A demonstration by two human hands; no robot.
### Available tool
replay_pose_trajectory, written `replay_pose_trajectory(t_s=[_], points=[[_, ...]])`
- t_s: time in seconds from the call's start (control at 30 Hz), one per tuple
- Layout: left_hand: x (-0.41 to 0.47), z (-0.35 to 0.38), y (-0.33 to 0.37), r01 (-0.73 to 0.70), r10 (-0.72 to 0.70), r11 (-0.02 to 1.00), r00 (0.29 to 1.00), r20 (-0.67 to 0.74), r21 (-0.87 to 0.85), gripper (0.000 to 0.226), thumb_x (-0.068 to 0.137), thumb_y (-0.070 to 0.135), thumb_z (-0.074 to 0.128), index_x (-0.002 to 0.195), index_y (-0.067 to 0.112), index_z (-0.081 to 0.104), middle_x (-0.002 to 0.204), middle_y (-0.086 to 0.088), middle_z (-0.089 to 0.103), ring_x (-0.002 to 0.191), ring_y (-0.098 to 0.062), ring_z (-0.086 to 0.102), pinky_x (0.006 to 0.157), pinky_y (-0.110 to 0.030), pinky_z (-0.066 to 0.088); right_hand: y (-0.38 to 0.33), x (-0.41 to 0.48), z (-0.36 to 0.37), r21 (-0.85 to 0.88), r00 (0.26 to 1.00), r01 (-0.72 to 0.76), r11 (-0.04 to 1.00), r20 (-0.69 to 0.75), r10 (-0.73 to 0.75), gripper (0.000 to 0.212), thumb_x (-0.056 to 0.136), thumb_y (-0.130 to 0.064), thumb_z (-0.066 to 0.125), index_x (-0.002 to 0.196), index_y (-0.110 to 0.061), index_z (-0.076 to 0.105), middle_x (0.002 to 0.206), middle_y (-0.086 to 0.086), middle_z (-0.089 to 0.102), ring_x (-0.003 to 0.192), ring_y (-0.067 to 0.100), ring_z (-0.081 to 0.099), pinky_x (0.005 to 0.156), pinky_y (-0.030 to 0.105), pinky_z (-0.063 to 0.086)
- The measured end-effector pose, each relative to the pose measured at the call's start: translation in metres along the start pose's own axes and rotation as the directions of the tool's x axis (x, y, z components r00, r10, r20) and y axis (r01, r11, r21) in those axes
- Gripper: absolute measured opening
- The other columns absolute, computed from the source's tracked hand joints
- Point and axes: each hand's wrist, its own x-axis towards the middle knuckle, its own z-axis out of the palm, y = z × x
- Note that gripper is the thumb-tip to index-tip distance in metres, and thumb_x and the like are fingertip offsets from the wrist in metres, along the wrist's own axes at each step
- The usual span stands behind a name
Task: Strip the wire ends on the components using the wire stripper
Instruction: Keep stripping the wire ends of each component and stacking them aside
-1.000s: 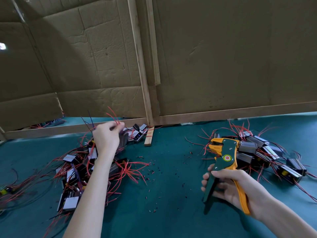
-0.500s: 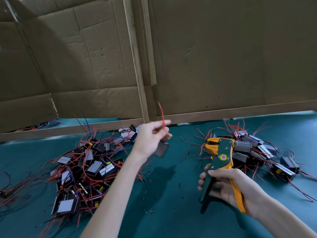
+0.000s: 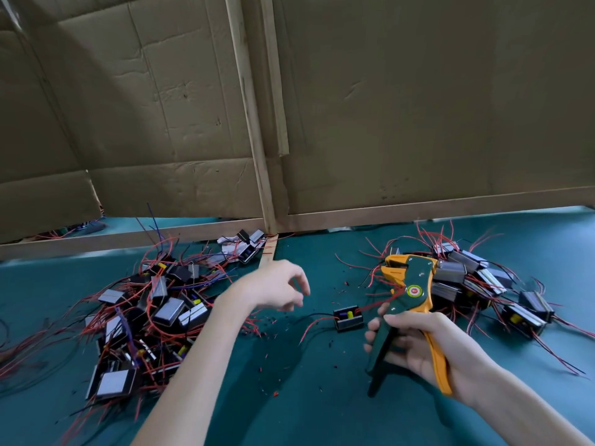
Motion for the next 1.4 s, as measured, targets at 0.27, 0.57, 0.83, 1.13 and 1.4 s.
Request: replay_pose_trajectory(t_s=[0.27,0.57,0.83,1.13,1.4], points=[[0.014,0.020,-0.012,-0.024,0.038,0.998,0.971,0.238,-0.063,0.054,0.086,-0.013,0.047,0.122,0.028,0.042,0.100,-0.001,0.073,0.070,-0.005,0.060,0.064,-0.020,0.043,-0.001,0.001,-0.003,0.009,1.000,0.012,1.000,-0.028,-0.012,0.029,0.069,0.002,0.061,0.098,0.005,0.060,0.082,0.026,0.066,0.071,0.037,0.069,0.063,0.046,0.060],[0.027,0.038,-0.008,-0.342,0.309,0.805,0.939,-0.150,-0.484,0.013,0.076,0.000,0.077,0.088,0.005,0.077,0.076,0.000,0.073,0.073,-0.006,0.065,0.077,-0.020,0.050,-0.001,0.000,-0.001,0.012,0.999,-0.008,1.000,-0.035,0.008,0.029,0.066,0.002,0.063,0.095,0.006,0.062,0.081,0.027,0.066,0.070,0.037,0.069,0.062,0.046,0.060],[0.014,0.026,0.016,-0.575,0.207,0.438,0.812,-0.546,-0.691,0.011,0.066,0.018,0.076,0.076,0.015,0.073,0.070,-0.005,0.072,0.073,-0.017,0.068,0.078,-0.025,0.055,0.000,-0.002,0.002,-0.068,0.999,0.035,0.997,0.019,-0.033,0.035,0.064,-0.001,0.065,0.098,0.005,0.060,0.082,0.026,0.065,0.071,0.036,0.068,0.064,0.046,0.059],[0.005,0.010,0.020,-0.594,0.156,0.454,0.787,-0.597,-0.664,0.020,0.070,0.004,0.078,0.073,0.009,0.059,0.068,-0.009,0.064,0.058,-0.019,0.067,0.064,-0.023,0.054,-0.005,-0.012,0.008,-0.086,0.971,0.225,0.971,0.107,-0.215,0.022,0.064,0.001,0.064,0.086,0.002,0.069,0.082,0.028,0.064,0.070,0.041,0.067,0.064,0.047,0.059],[0.000,-0.002,0.012,-0.572,0.139,0.518,0.789,-0.598,-0.635,0.011,0.070,0.012,0.076,0.077,0.013,0.068,0.065,0.004,0.067,0.060,-0.012,0.064,0.065,-0.019,0.053,-0.008,-0.010,0.007,-0.050,0.899,0.437,0.898,0.060,-0.434,0.024,0.073,0.001,0.058,0.096,0.001,0.059,0.080,0.023,0.063,0.074,0.038,0.066,0.066,0.043,0.059]])
